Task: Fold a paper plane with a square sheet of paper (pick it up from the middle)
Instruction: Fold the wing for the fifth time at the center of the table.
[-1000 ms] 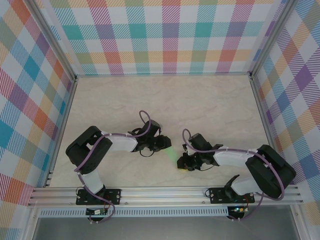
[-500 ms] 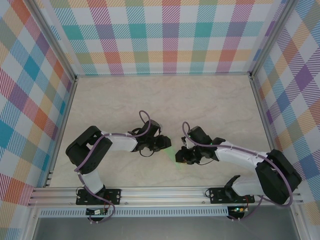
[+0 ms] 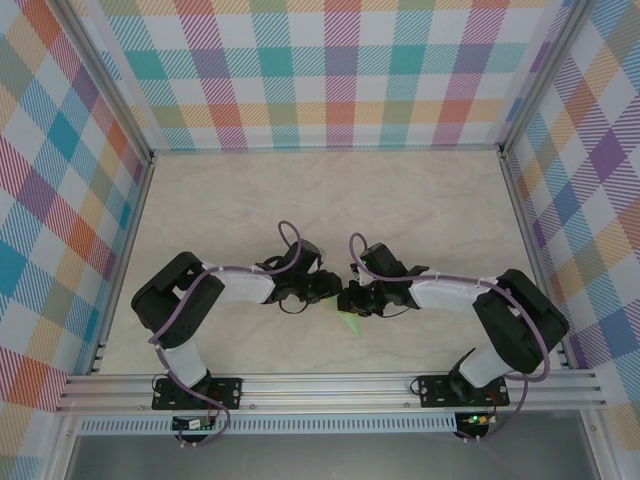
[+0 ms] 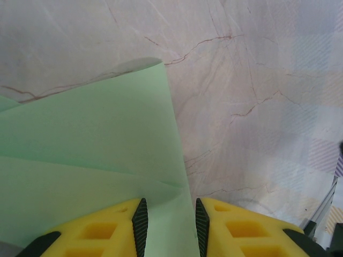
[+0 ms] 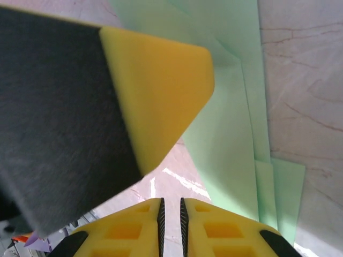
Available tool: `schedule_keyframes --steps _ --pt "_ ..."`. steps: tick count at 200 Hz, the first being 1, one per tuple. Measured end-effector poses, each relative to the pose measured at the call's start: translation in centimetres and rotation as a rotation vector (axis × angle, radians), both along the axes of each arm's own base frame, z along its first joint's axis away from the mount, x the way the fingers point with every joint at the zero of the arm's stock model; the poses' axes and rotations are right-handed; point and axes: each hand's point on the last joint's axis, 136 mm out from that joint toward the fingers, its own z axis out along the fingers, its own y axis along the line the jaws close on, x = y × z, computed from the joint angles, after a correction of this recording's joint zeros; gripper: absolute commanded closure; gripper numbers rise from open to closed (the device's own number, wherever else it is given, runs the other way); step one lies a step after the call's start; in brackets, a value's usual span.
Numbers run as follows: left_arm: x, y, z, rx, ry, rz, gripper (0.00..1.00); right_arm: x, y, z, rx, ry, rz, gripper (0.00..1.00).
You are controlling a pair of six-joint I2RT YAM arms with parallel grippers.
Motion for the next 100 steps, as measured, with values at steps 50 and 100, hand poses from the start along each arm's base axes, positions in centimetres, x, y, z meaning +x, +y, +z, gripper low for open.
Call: schedule_keyframes --steps 50,100 --pt "0.0 0.0 0.0 -0.001 0.001 -0.001 0.67 -0.4 -0.4 -2.5 -0.041 0.042 -0.001 0.83" --pt "0.1 0.1 0.1 -0.002 -0.006 -0.008 0.65 -0.6 -0.8 -2.9 -0.029 0.014 0.003 0.88"
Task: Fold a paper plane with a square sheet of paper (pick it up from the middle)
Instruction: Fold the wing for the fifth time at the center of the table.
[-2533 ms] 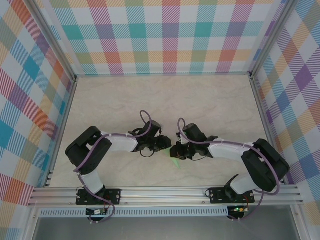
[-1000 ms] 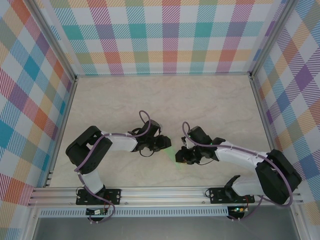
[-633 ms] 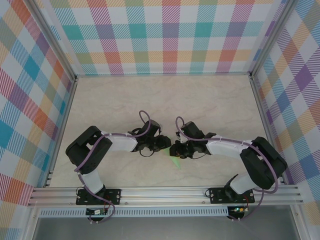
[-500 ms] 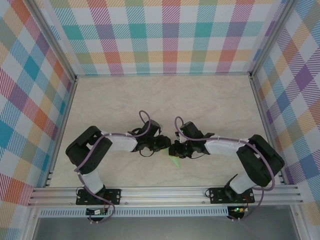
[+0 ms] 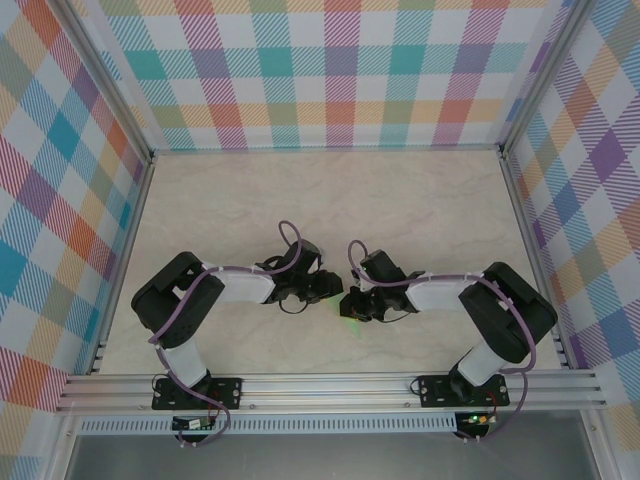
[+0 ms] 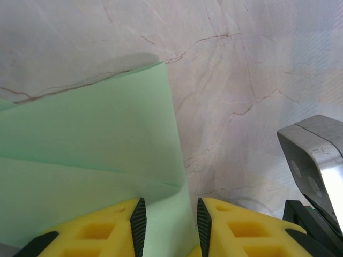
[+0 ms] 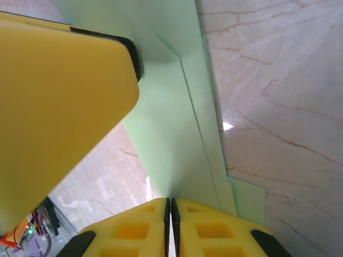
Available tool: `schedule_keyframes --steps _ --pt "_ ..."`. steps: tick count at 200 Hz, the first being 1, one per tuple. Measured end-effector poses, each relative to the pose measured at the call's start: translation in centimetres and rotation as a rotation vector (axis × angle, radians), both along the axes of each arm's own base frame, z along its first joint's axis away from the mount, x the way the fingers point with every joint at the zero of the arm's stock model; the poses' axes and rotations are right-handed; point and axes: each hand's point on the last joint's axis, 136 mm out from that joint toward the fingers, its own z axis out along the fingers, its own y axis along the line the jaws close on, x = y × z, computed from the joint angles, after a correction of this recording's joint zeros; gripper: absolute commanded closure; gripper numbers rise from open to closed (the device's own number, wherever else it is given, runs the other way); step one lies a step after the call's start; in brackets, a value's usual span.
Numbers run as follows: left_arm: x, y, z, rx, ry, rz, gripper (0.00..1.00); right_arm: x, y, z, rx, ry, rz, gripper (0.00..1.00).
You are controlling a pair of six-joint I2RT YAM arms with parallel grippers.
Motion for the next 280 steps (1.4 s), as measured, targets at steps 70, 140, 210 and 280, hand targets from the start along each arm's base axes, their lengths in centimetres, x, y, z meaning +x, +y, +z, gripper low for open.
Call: schedule_keyframes --steps 70,140,210,280 --pt "2.3 2.2 0.4 -0.028 -0.013 0.002 0.62 -0.2 0.0 0.0 0.006 -0.033 0.040 0.89" --pt "5.8 5.9 0.5 0.001 -0.035 0.048 0.61 -0.4 0.0 0.1 0.014 -0.024 0.049 0.88" --pt "6.4 9.6 5.3 0.034 -0.093 0.123 0.55 -0.4 0.3 0.1 0.039 0.024 -0.009 0.87" --pt "1.2 9.7 8.2 0.019 -0.102 0.204 0.44 0.0 1.3 0.3 0.034 0.072 -0.120 0.87"
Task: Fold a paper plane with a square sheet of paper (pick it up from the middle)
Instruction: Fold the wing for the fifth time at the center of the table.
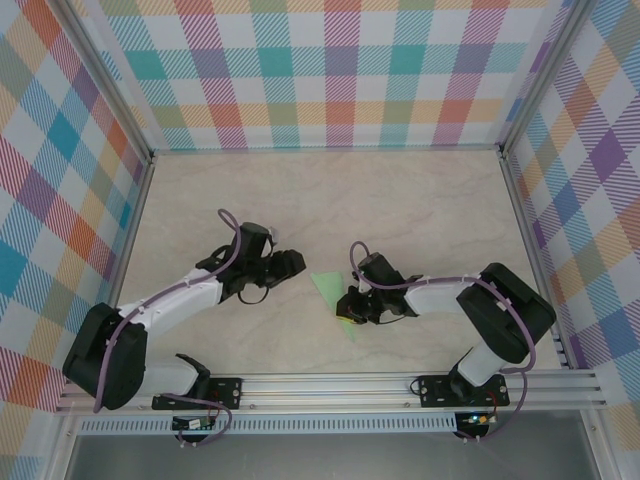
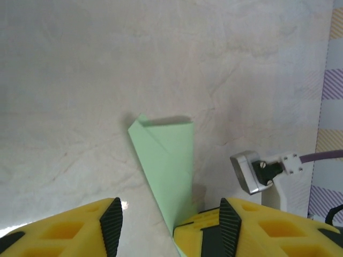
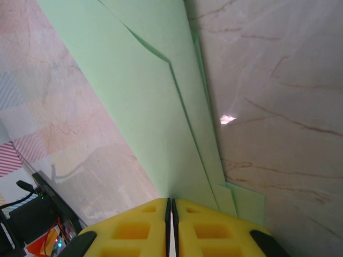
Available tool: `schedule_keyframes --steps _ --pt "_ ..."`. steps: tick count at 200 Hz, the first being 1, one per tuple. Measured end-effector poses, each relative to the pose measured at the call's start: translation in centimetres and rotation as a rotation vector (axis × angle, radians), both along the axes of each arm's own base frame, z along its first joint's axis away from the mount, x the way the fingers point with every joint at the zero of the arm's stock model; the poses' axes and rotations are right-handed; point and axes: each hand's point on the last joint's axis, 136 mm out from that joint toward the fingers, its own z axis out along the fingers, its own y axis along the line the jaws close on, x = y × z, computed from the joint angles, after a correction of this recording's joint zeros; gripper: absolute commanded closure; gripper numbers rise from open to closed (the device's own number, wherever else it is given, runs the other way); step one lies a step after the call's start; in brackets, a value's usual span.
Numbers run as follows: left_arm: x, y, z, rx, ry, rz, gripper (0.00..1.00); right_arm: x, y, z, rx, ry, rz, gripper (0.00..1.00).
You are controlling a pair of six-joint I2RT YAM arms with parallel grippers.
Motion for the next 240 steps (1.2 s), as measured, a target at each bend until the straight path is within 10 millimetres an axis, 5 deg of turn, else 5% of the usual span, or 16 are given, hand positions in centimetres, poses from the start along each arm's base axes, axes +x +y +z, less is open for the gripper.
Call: schedule_keyframes --steps 84,173,240 --pt "-2.7 -3.6 -2.8 0.058 0.082 -0.019 0.46 0.3 1.3 0.0 -0.014 -0.005 -0.058 0.86" --pt "-1.1 -6.2 -6.7 0.081 0.151 -0.008 0.50 0.4 1.2 0.1 -0.001 -0.034 -0.091 0.85" --pt "-0.2 -7.5 -6.0 0.036 0.141 -0.002 0.52 0.5 1.0 0.1 0.000 -0.045 -0.096 0.84"
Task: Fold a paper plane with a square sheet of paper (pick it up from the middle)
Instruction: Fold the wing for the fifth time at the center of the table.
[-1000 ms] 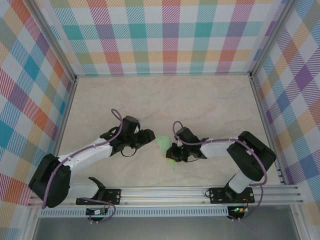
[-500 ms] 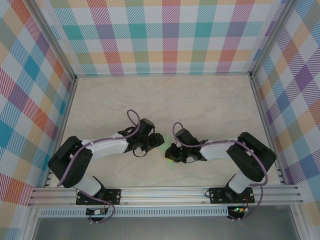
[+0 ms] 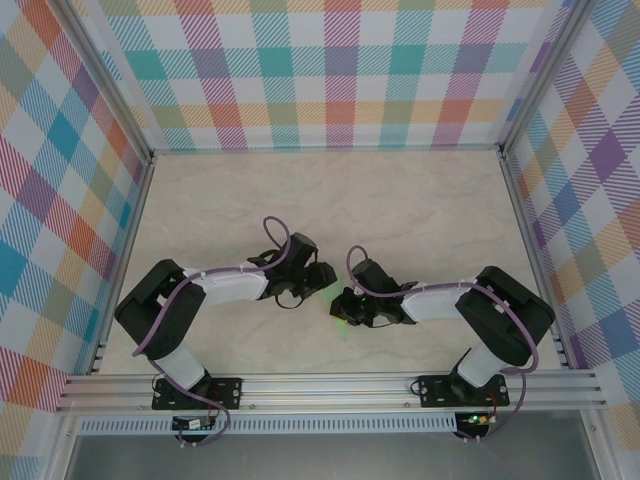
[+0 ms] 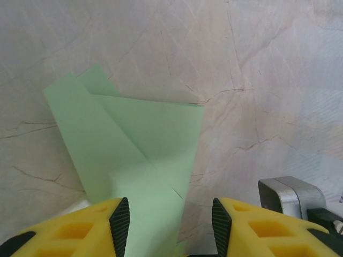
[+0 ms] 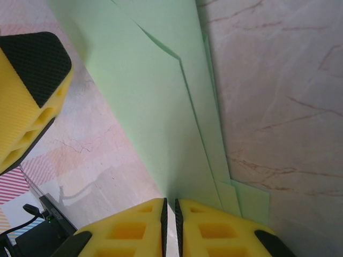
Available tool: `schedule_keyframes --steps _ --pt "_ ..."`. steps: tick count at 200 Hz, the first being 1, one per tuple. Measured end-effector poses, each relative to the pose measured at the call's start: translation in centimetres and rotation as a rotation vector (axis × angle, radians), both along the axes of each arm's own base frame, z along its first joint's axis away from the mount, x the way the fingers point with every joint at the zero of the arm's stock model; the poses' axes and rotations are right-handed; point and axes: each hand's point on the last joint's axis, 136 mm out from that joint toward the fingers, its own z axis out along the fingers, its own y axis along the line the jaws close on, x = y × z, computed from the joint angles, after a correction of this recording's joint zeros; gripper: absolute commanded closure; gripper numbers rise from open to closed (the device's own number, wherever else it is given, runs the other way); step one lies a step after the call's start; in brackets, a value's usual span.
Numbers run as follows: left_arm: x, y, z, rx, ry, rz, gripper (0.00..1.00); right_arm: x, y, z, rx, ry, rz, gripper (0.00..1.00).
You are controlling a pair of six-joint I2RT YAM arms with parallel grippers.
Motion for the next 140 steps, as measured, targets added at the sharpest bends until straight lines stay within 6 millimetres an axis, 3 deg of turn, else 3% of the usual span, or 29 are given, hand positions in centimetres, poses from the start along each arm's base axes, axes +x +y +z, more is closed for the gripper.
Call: schedule_keyframes --steps 29,49,61,84,111,140 --pt "0.2 -0.4 0.0 -0.016 -0.005 -0.005 0.53 0.0 0.0 0.0 0.001 -0.001 0.000 0.83" --pt "0.3 -0.7 -1.1 -0.010 0.012 -0.010 0.55 0.0 0.1 0.1 0.006 -0.003 0.002 0.82" --pt "0.3 -0.7 -2.0 0.003 0.028 -0.010 0.56 0.0 0.1 0.3 0.006 -0.006 0.003 0.80" --pt "0.5 -0.9 -1.8 0.001 0.021 0.001 0.54 -0.3 -0.6 1.2 -0.009 -0.021 0.008 0.72" --pt "0.4 -0.6 -1.6 0.015 0.021 0.006 0.49 0.0 -2.4 4.5 -0.030 -0.113 -0.017 0.64" --pt "0.1 0.4 -0.8 0.090 0.039 0.000 0.45 1.5 -6.5 6.4 -0.080 -0.178 -0.139 0.58"
